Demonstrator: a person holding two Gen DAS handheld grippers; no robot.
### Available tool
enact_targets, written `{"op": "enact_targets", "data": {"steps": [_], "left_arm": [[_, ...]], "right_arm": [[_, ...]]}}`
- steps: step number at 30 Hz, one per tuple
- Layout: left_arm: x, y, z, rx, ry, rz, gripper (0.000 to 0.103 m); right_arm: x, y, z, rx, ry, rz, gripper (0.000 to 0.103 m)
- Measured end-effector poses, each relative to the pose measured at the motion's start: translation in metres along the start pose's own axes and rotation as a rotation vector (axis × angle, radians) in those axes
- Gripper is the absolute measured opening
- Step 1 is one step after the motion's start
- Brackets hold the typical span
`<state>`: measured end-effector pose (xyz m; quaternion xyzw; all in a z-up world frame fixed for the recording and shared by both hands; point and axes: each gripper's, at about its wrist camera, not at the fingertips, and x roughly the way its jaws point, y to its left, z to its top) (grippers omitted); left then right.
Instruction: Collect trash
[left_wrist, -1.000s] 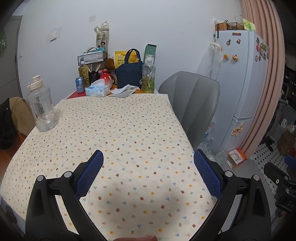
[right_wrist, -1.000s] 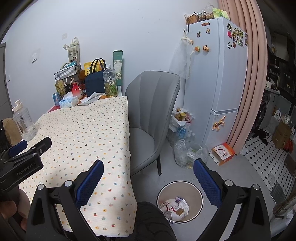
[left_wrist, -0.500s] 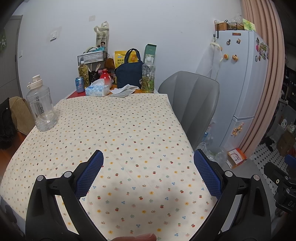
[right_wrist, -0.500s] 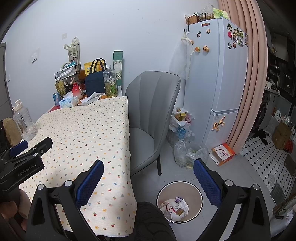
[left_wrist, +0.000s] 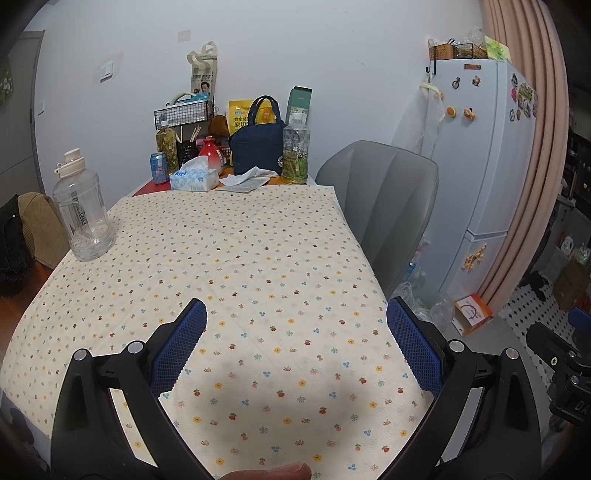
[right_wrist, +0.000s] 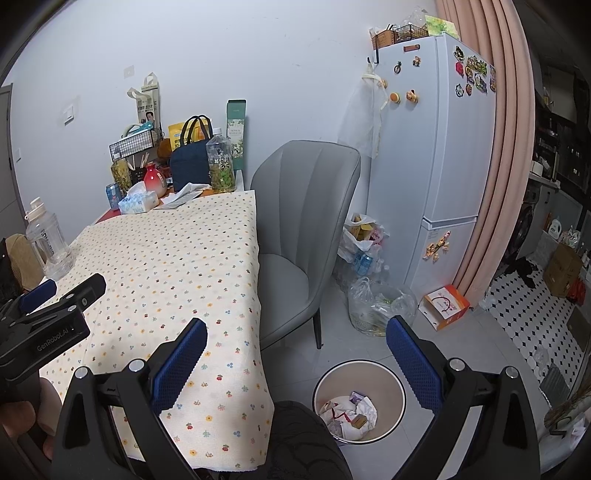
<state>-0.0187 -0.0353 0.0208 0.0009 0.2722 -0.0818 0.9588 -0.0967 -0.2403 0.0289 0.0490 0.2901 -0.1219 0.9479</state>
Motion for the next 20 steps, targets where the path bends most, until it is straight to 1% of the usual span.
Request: {"op": "enact_targets", "data": {"steps": [15, 20], "left_arm": [[0.003, -0.001, -0.004, 0.002, 0.007, 0.009, 0.097], [0.010, 0.008, -0.006, -0.016, 0.023, 0.023, 0.097]], "right_arm": [[0.004, -0.001, -0.007, -0.001, 0.011, 0.003, 0.095], [0.014, 0.003, -0.006, 0.003, 0.030, 0.020, 0.095]]}}
